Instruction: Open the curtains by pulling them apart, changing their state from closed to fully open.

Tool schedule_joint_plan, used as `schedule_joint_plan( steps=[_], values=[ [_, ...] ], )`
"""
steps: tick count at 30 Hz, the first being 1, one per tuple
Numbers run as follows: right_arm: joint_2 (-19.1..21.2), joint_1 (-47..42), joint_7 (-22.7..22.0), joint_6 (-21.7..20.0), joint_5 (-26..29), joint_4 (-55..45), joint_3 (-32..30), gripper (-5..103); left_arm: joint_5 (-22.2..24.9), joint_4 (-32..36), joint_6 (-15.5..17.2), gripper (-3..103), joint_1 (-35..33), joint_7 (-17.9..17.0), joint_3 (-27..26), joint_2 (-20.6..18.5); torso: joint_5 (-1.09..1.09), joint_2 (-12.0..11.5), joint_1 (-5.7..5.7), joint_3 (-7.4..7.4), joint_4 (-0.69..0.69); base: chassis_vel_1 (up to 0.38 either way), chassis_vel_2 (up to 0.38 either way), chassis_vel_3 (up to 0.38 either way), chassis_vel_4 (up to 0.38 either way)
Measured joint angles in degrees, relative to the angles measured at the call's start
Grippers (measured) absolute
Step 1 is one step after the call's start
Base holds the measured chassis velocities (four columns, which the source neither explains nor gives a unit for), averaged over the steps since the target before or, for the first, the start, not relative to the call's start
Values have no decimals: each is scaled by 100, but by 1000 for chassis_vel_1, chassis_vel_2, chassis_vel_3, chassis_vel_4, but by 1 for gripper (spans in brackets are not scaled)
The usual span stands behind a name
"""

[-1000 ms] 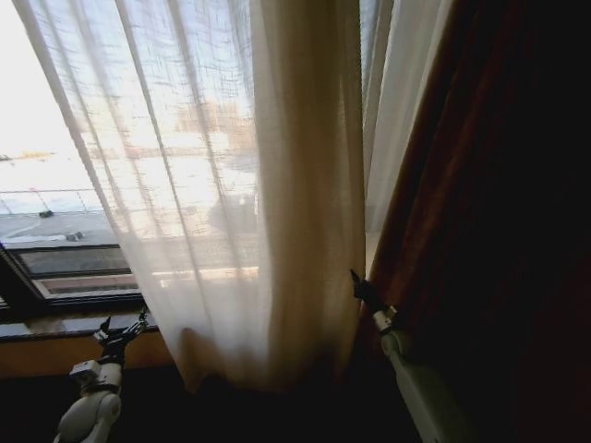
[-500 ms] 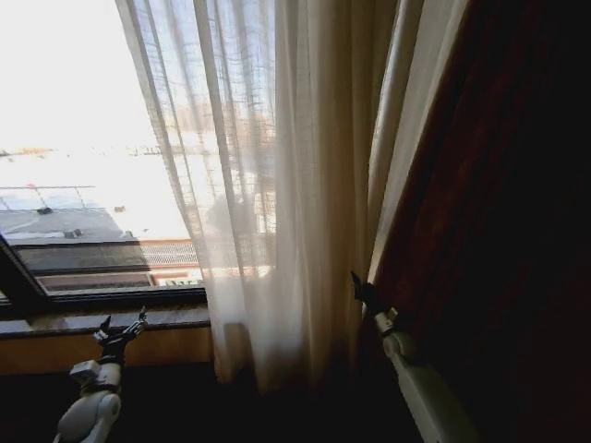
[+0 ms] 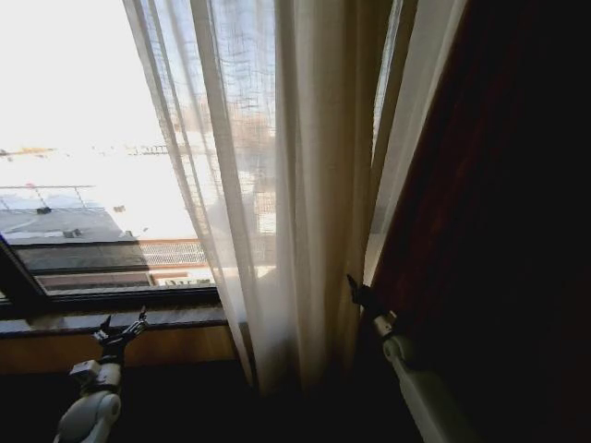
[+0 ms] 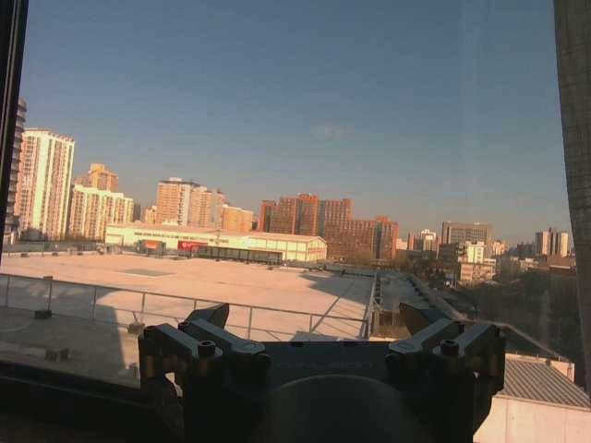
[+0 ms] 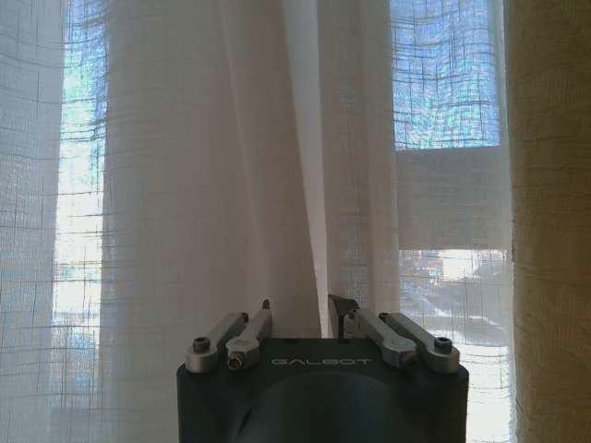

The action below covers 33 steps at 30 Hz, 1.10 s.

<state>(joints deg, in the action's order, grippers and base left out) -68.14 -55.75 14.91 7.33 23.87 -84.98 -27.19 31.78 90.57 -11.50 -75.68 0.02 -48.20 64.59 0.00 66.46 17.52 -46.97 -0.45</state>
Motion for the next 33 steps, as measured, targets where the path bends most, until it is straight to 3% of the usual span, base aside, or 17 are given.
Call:
schedule_joint_plan(
  steps=[7, 8, 10, 13, 16, 19, 33],
  values=[
    [100, -236, -9, -100, 38, -236, -81, 48, 0, 0, 0, 100, 0, 0, 0, 0, -1, 0, 0, 0, 1, 0, 0, 0, 0],
    [126, -322, -13, -144, 69, -326, -122, 59, 0, 0, 0, 100, 0, 0, 0, 0, 0, 0, 0, 0, 0, 0, 0, 0, 0],
    [147, -398, -17, -161, 86, -402, -163, 59, 0, 0, 0, 100, 0, 0, 0, 0, 0, 0, 0, 0, 0, 0, 0, 0, 0],
    [189, -595, 0, -166, 85, -548, -284, 75, 0, 0, 0, 100, 0, 0, -1, 0, 0, 0, 0, 0, 0, 0, 0, 0, 0],
    [211, -774, 27, -157, 82, -660, -399, 81, 0, 0, 0, 100, 0, 0, -1, 0, -1, 0, 0, 0, 1, 0, 0, 0, 0],
    [226, -1027, 73, -117, 66, -802, -520, 96, 0, 0, 0, 100, 0, 0, -1, 0, 0, 0, 0, 0, 0, 0, 0, 0, 0],
    [199, -1286, 168, -59, -106, -1127, -650, 100, 0, 0, 0, 100, 0, 0, -1, 0, -1, 0, 0, 0, 1, 0, 0, 0, 0]
  ],
)
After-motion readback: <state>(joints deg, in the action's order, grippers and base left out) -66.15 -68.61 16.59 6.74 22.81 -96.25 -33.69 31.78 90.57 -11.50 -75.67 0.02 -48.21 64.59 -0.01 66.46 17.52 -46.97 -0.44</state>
